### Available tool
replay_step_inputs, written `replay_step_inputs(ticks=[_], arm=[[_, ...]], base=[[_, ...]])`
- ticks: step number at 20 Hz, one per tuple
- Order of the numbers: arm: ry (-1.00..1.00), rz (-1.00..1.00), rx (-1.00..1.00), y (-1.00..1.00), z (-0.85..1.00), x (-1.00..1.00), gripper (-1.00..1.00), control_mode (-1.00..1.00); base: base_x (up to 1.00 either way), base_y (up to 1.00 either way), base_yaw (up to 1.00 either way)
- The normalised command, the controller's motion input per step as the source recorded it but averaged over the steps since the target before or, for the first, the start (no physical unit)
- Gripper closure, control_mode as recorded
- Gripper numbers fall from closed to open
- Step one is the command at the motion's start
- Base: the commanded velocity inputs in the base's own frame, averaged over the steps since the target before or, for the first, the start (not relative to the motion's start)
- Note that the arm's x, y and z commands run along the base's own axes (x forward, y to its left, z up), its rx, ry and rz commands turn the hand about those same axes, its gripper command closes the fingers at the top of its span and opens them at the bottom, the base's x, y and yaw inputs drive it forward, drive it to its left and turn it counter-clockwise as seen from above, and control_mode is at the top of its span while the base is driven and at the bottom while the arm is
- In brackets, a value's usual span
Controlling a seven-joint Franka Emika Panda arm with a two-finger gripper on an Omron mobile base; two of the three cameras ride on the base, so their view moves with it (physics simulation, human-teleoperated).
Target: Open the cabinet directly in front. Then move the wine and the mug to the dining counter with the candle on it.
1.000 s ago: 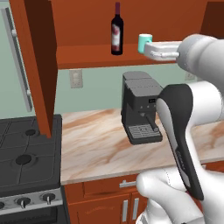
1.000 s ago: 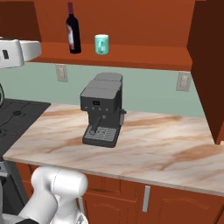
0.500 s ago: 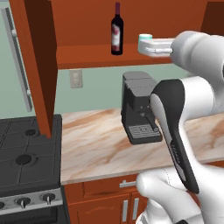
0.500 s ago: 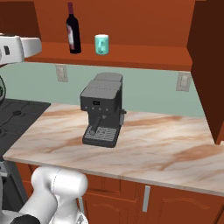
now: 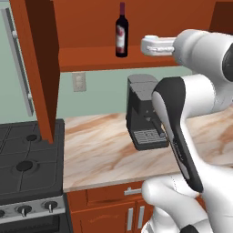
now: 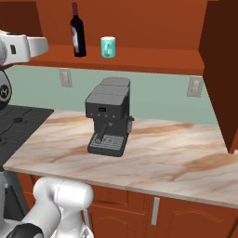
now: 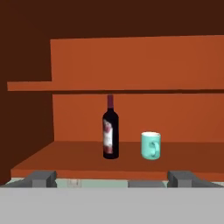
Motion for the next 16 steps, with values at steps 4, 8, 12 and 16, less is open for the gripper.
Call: replay_step_inputs(ticks=[4,8,12,16], arm=[[0.00,0.00,0.00,0.00,0.00,0.31,-1.00,-1.00],[0.00,0.00,0.00,0.00,0.00,0.35,-1.00,-1.00],[0.00,0.00,0.00,0.00,0.00,0.38,-1.00,-1.00],[0.00,0.00,0.00,0.00,0.00,0.36,-1.00,-1.00]], base=[[0.00,0.00,0.00],[0.00,0.00,0.00],[0.00,0.00,0.00],[0.00,0.00,0.00]])
